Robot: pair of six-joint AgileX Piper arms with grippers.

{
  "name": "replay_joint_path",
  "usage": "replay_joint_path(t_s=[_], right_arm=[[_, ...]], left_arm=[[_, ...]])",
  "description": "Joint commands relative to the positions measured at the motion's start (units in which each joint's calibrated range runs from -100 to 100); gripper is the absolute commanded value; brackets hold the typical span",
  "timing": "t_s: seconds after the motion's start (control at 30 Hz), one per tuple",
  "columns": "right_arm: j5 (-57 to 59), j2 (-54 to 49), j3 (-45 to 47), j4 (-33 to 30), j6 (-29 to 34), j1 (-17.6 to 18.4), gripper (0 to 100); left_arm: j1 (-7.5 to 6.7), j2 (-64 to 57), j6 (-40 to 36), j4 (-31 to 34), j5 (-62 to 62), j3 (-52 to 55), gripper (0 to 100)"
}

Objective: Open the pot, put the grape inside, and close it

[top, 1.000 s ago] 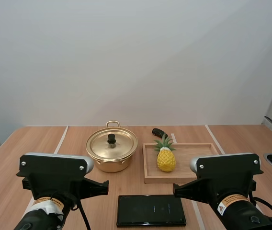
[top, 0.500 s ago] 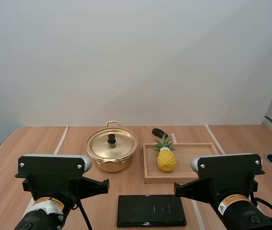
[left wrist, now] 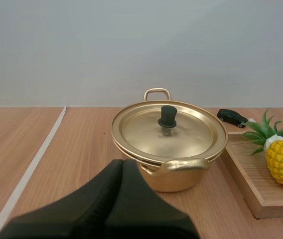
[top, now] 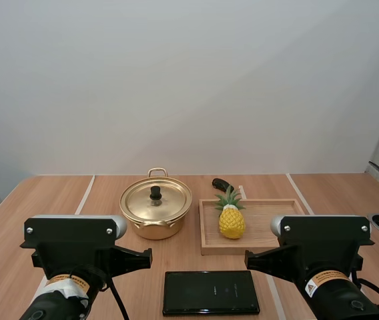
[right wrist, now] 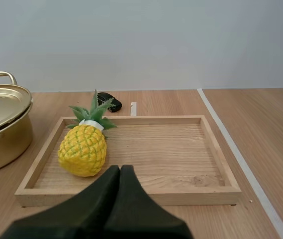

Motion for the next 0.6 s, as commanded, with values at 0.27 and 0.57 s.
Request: replay_joint_path(t_s=[0.27,0.57], right_arm=[[0.3,-0.4,0.0,5.5,-0.1,-0.2,0],[0.4,-0.4,0.0,7.1,-0.1,-0.2,0]], left_arm=[[-0.02,-0.2,-1.0,-1.1,-0.2,0.0,0],[-0.02,-0.2,-1.0,-1.4,0.2,0.0,0]])
